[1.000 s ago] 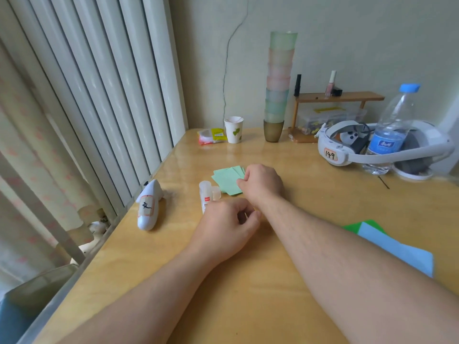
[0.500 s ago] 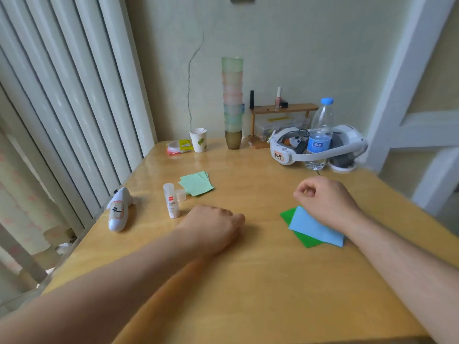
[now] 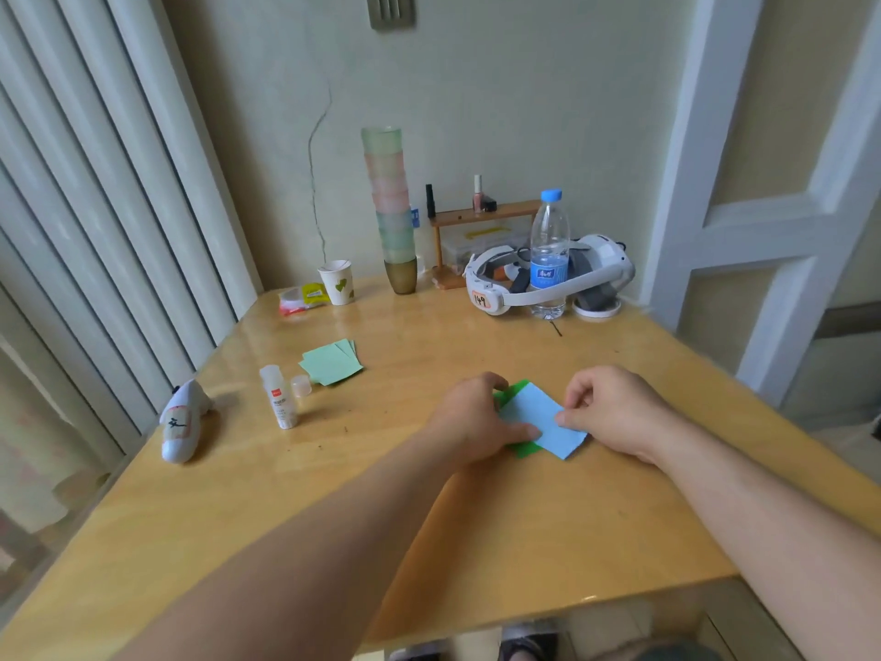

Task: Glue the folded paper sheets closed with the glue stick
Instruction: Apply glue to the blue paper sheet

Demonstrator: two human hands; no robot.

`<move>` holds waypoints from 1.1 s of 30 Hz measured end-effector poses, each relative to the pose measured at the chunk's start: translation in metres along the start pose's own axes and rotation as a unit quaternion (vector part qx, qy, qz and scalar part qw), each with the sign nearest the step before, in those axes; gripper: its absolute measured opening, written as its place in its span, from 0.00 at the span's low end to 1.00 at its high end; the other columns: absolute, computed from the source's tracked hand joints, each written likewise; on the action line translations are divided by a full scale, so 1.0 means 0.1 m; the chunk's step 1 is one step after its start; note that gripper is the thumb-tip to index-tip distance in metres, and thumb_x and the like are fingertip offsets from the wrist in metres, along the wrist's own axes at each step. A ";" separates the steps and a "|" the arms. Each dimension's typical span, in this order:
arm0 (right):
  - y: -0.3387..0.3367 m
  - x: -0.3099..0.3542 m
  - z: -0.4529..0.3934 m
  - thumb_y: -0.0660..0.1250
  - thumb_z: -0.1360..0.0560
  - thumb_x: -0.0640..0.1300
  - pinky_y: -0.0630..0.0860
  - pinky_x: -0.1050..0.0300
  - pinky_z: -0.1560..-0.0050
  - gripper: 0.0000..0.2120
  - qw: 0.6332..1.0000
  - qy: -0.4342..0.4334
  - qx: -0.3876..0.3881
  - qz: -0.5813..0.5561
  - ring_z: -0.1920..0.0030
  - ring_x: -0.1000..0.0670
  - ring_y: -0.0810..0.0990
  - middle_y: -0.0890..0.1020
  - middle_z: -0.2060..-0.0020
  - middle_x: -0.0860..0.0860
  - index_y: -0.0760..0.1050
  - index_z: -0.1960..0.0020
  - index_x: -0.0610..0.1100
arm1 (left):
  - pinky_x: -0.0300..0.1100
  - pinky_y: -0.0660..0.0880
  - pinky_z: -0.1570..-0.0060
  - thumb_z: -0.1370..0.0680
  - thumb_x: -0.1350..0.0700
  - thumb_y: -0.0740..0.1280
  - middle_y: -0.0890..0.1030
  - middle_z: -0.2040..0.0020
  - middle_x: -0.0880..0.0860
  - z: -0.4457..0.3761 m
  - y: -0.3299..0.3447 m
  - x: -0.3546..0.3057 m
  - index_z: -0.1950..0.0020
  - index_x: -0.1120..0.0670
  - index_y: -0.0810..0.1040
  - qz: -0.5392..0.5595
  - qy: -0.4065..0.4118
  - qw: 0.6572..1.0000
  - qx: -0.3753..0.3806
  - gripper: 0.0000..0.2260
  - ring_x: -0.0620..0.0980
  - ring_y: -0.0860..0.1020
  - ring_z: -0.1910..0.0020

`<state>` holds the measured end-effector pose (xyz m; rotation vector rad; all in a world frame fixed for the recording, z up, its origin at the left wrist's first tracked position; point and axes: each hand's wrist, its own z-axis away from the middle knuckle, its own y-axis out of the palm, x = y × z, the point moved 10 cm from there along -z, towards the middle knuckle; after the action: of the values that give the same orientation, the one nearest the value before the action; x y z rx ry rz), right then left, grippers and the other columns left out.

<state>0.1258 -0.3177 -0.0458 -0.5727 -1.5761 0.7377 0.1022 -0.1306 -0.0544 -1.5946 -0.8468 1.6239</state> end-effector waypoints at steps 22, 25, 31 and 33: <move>0.54 1.69 0.52 0.80 0.31 0.42 0.74 0.53 0.53 0.09 0.897 -0.429 -0.101 -0.029 0.57 0.50 0.77 0.80 0.63 0.55 0.81 0.61 0.49 | 0.49 0.83 0.44 0.18 0.50 0.67 0.83 0.51 0.58 0.40 -0.71 0.83 0.41 0.57 0.78 0.575 -0.049 0.813 0.072 0.12 0.57 0.85 0.52; 1.01 1.83 0.66 0.77 0.31 0.45 0.77 0.49 0.55 0.06 0.876 -0.481 -0.026 0.027 0.57 0.48 0.75 0.79 0.63 0.54 0.80 0.60 0.49 | 0.42 0.82 0.56 0.21 0.69 0.70 0.81 0.51 0.59 0.46 -0.72 0.94 0.42 0.60 0.78 0.477 -0.013 0.876 0.071 0.10 0.53 0.82 0.58; 1.01 1.76 0.42 0.78 0.26 0.50 0.75 0.55 0.55 0.06 0.930 -0.361 0.046 -0.060 0.59 0.54 0.78 0.82 0.62 0.56 0.82 0.58 0.52 | 0.37 0.78 0.60 0.24 0.68 0.73 0.83 0.55 0.51 0.45 -0.73 1.07 0.49 0.53 0.82 0.255 0.025 0.965 0.061 0.11 0.49 0.81 0.62; 0.86 1.67 0.15 0.76 0.24 0.50 0.72 0.58 0.59 0.05 0.953 -0.294 0.023 -0.065 0.62 0.58 0.77 0.82 0.64 0.58 0.82 0.56 0.52 | 0.32 0.77 0.59 0.24 0.63 0.75 0.84 0.57 0.41 0.43 -0.81 1.02 0.50 0.47 0.82 0.154 0.050 0.986 0.040 0.10 0.43 0.82 0.61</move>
<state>0.0839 -0.1409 0.0024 -0.2136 -2.1142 0.8918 0.0621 -0.0002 -0.0408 -1.7990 -0.4939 1.7460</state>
